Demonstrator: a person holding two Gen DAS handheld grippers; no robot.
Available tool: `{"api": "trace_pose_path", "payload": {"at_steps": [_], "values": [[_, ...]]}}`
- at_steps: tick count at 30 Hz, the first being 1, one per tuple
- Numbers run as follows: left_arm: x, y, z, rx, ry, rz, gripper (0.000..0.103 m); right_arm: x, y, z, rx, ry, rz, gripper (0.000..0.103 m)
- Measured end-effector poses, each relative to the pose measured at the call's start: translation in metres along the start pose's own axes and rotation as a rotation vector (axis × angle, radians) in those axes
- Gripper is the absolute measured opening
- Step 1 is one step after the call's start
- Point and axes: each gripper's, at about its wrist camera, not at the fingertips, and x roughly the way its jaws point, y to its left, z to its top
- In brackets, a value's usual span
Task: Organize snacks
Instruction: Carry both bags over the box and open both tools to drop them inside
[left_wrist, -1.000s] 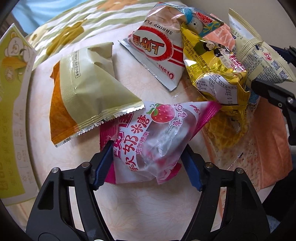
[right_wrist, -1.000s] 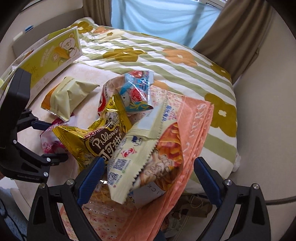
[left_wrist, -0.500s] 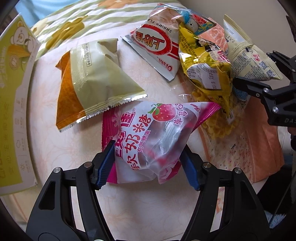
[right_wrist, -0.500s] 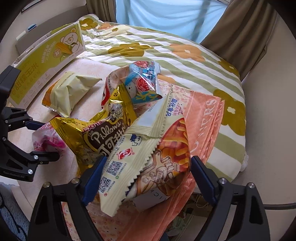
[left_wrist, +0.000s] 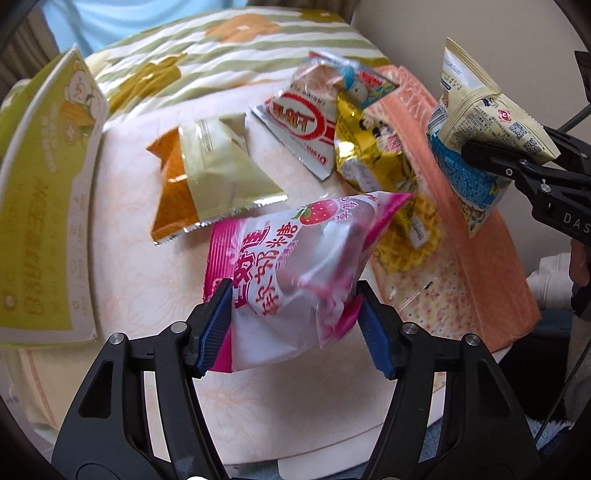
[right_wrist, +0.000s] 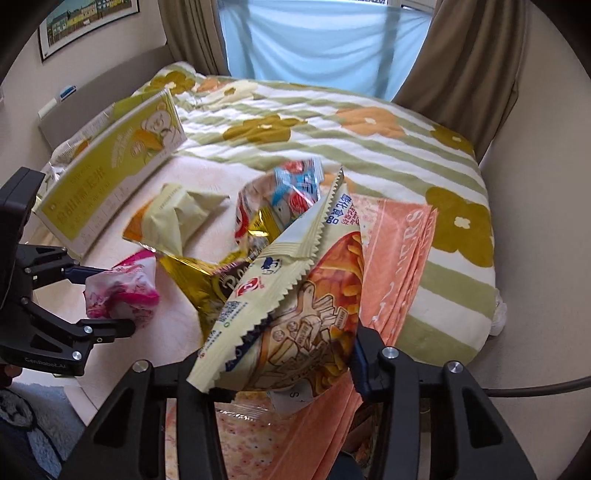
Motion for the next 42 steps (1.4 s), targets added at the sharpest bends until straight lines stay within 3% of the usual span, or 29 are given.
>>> {"api": "trace_pose_path", "payload": {"at_steps": [8, 14, 21, 25, 34, 42], "values": [[-0.055, 0.01, -0.002, -0.058, -0.131, -0.005, 0.06, -0.047, 0.02, 0.016, -0.016, -0.114, -0.008, 0.042], [-0.109, 0.035, 0.001, -0.126, -0.254, 0.021, 0.06, -0.07, 0.042, 0.043, -0.044, -0.205, 0.042, 0.042], [-0.167, 0.093, 0.019, -0.181, -0.386, 0.062, 0.06, -0.078, 0.075, 0.091, -0.094, -0.28, 0.085, 0.042], [-0.184, 0.138, 0.031, -0.193, -0.42, 0.09, 0.06, -0.072, 0.11, 0.129, -0.112, -0.304, 0.109, 0.042], [-0.19, 0.259, 0.055, -0.222, -0.387, 0.095, 0.06, -0.024, 0.196, 0.211, -0.103, -0.287, 0.167, 0.042], [-0.165, 0.354, 0.086, -0.217, -0.309, 0.06, 0.06, 0.026, 0.248, 0.255, -0.058, -0.225, 0.152, 0.042]]}}
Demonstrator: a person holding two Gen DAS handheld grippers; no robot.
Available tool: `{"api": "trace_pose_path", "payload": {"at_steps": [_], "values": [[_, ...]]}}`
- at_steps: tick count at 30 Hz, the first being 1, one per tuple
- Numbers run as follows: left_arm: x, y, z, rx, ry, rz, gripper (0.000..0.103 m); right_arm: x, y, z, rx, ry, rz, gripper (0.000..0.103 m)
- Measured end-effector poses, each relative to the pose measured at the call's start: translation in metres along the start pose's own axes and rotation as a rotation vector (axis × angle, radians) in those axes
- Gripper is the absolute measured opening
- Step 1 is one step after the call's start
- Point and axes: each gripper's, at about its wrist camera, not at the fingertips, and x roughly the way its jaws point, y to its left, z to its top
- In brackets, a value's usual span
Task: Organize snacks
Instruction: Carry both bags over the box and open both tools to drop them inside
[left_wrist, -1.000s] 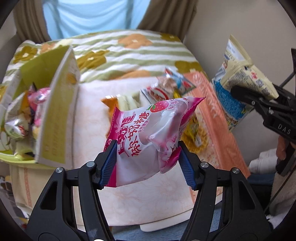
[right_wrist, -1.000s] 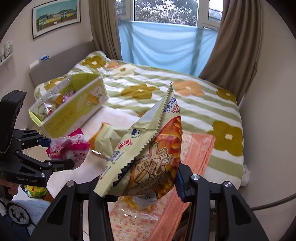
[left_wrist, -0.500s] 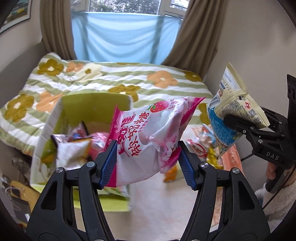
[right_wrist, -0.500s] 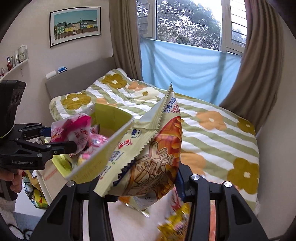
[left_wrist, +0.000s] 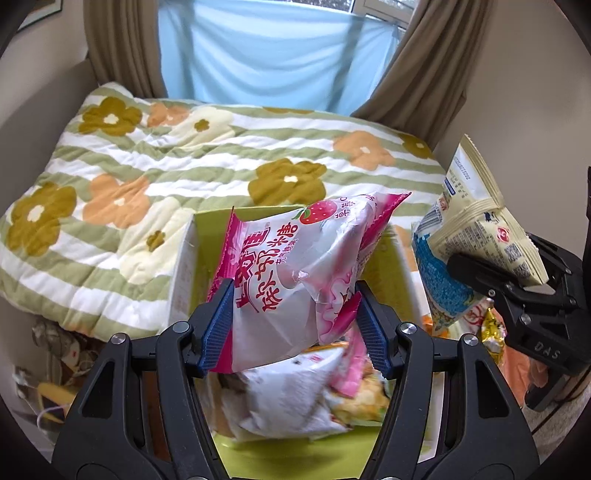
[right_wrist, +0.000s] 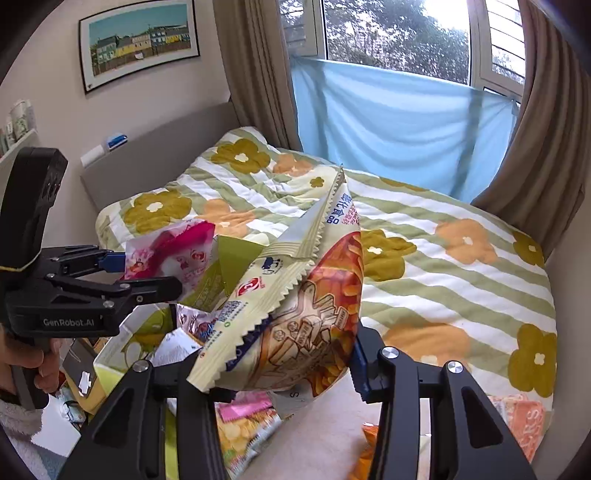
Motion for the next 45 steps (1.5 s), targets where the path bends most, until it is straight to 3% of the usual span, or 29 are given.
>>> {"api": "trace_pose_path", "payload": {"at_steps": [10, 12, 14, 19, 34, 36, 37, 38, 39, 45], "values": [[0.079, 0.046, 0.016, 0.012, 0.151, -0.03, 0.061, 0.062, 0.017, 0.01, 0.091, 0.1, -0.028, 0.042], [0.087, 0.044, 0.017, 0.05, 0.159, 0.008, 0.073, 0.069, 0.018, 0.012, 0.1, 0.112, -0.025, 0.042], [0.088, 0.04, 0.019, 0.093, 0.148, 0.034, 0.103, 0.075, 0.017, 0.01, 0.101, 0.125, -0.034, 0.042], [0.079, 0.039, 0.011, 0.092, 0.14, 0.079, 0.103, 0.084, 0.01, 0.004, 0.098, 0.153, -0.042, 0.042], [0.063, 0.041, -0.01, 0.062, 0.154, 0.086, 0.103, 0.104, 0.015, 0.008, 0.085, 0.186, -0.098, 0.043], [0.059, 0.043, -0.011, 0.056, 0.152, 0.087, 0.103, 0.104, 0.017, 0.008, 0.073, 0.179, -0.116, 0.048], [0.057, 0.043, -0.013, 0.054, 0.15, 0.09, 0.103, 0.103, 0.018, 0.008, 0.067, 0.165, -0.123, 0.065], [0.055, 0.045, -0.014, 0.051, 0.149, 0.093, 0.103, 0.102, 0.019, 0.009, 0.063, 0.15, -0.128, 0.088], [0.051, 0.046, -0.017, 0.047, 0.151, 0.097, 0.103, 0.099, 0.021, 0.009, 0.057, 0.128, -0.127, 0.095], [0.035, 0.056, -0.04, -0.021, 0.162, 0.085, 0.103, 0.085, 0.029, 0.003, 0.074, 0.092, -0.111, 0.099]]}}
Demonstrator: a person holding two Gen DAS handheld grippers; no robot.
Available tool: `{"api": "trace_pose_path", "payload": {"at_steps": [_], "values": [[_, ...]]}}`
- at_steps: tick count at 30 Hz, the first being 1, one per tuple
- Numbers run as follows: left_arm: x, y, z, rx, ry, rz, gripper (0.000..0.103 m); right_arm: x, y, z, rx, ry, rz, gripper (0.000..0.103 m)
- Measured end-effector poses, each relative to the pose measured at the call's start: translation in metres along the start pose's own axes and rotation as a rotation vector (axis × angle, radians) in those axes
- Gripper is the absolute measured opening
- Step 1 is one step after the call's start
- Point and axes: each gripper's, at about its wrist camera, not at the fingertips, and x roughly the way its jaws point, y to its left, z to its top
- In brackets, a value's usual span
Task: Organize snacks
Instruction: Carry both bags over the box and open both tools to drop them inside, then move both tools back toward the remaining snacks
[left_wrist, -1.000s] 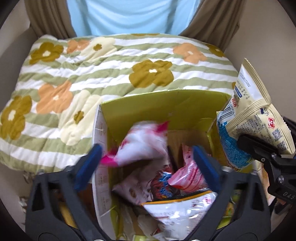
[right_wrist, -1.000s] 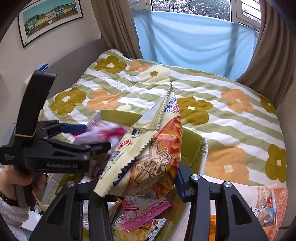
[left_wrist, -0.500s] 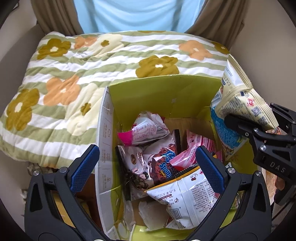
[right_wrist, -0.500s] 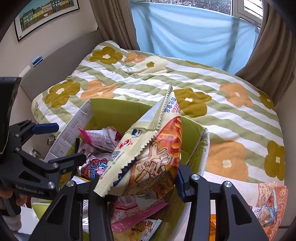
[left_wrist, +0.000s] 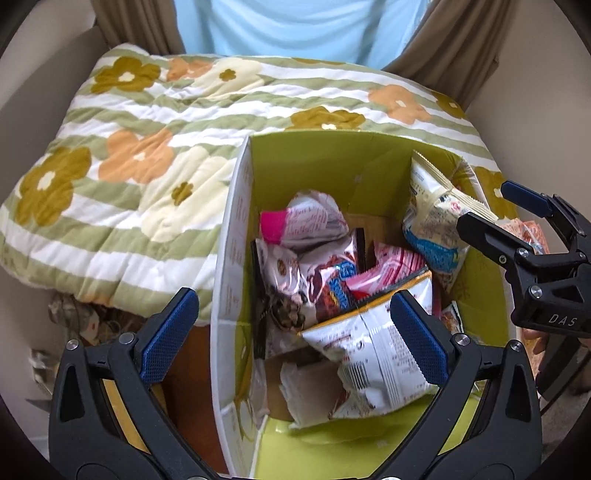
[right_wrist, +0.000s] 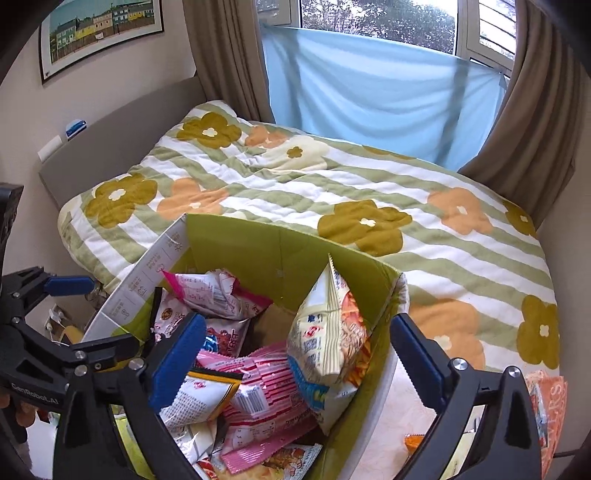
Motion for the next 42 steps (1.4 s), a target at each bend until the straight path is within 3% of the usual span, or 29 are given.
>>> {"api": "trace_pose_path", "payload": {"at_steps": [12, 21, 33, 42], "values": [[-0.039, -0.011, -0.012, 0.014, -0.055, -0.031, 0.103, -0.037, 0.001, -0.005, 0.084, -0.014, 0.037, 0.099], [-0.065, -0.06, -0.017, 0.071, -0.101, -0.091, 0.103, -0.104, -0.028, -0.016, 0.153, -0.076, -0.003, 0.099], [-0.078, -0.192, -0.033, 0.062, -0.136, -0.125, 0.103, -0.19, -0.143, -0.077, 0.235, -0.111, -0.077, 0.099], [-0.042, -0.289, -0.05, -0.007, -0.093, -0.123, 0.103, -0.19, -0.239, -0.139, 0.274, -0.015, -0.079, 0.099]]}}
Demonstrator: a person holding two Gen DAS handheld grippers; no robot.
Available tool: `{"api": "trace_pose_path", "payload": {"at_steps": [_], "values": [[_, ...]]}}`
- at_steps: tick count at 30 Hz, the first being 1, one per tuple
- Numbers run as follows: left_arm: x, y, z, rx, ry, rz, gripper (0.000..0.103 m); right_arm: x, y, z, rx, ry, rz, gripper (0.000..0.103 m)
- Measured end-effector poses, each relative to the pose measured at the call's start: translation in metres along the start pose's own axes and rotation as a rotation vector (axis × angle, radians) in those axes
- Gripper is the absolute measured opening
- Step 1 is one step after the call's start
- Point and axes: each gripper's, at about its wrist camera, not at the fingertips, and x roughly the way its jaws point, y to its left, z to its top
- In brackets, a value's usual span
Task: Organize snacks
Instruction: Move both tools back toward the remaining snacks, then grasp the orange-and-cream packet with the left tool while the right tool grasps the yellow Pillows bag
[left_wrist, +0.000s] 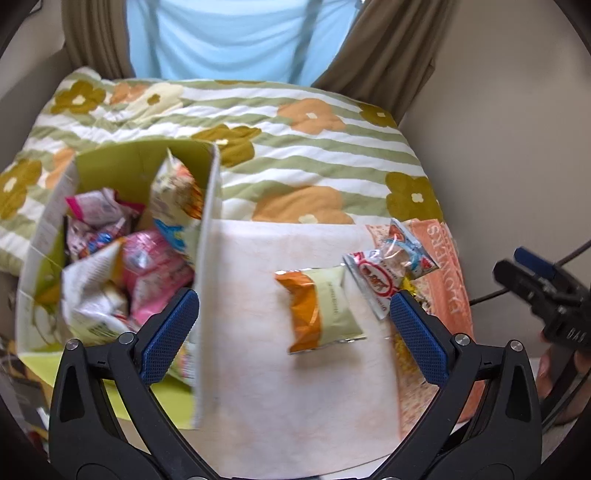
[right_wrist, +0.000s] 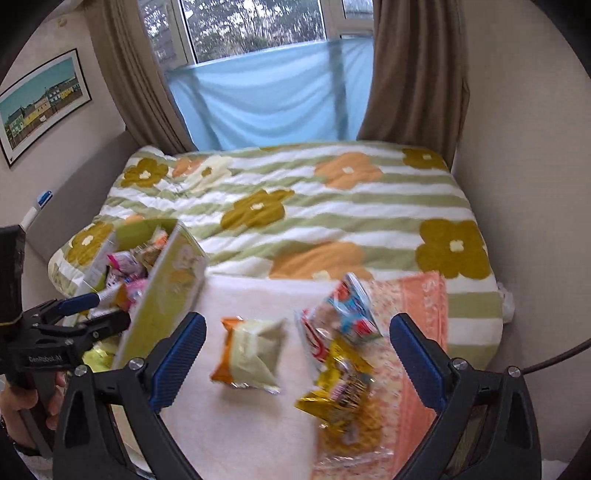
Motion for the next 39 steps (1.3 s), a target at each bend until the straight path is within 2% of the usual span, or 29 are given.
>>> {"api": "trace_pose_path", "payload": {"at_steps": [7, 17, 21, 24, 27, 29, 31, 36, 39], "values": [[0.052, -0.031, -0.008, -0.018, 0.091, 0.026, 0.103, 0.05, -0.044, -0.03, 0.057, 0.137, 0.055, 0.099], [0.142, -0.033, -0.018, -0.003, 0.236, 0.053, 0.103, 0.112, -0.068, -0.067, 0.19, 0.273, 0.104, 0.099], [0.17, -0.027, -0.023, -0.003, 0.284, 0.073, 0.103, 0.13, -0.069, -0.073, 0.206, 0.317, 0.1, 0.099], [0.188, -0.022, -0.024, -0.016, 0.321, 0.058, 0.102, 0.14, -0.072, -0.075, 0.237, 0.335, 0.104, 0.099], [0.199, -0.024, -0.024, -0.003, 0.348, 0.051, 0.096, 0.147, -0.074, -0.075, 0.249, 0.349, 0.094, 0.099], [0.205, -0.024, -0.026, -0.001, 0.371, 0.038, 0.084, 0.15, -0.074, -0.076, 0.256, 0.359, 0.092, 0.099], [0.209, -0.023, -0.029, -0.003, 0.392, 0.023, 0.077, 0.152, -0.075, -0.078, 0.263, 0.366, 0.093, 0.099], [0.208, -0.023, -0.029, 0.025, 0.39, 0.014, 0.069, 0.153, -0.081, -0.08, 0.276, 0.362, 0.082, 0.099], [0.206, -0.025, -0.028, 0.032, 0.392, 0.0, 0.065, 0.154, -0.084, -0.081, 0.274, 0.368, 0.071, 0.092]]}}
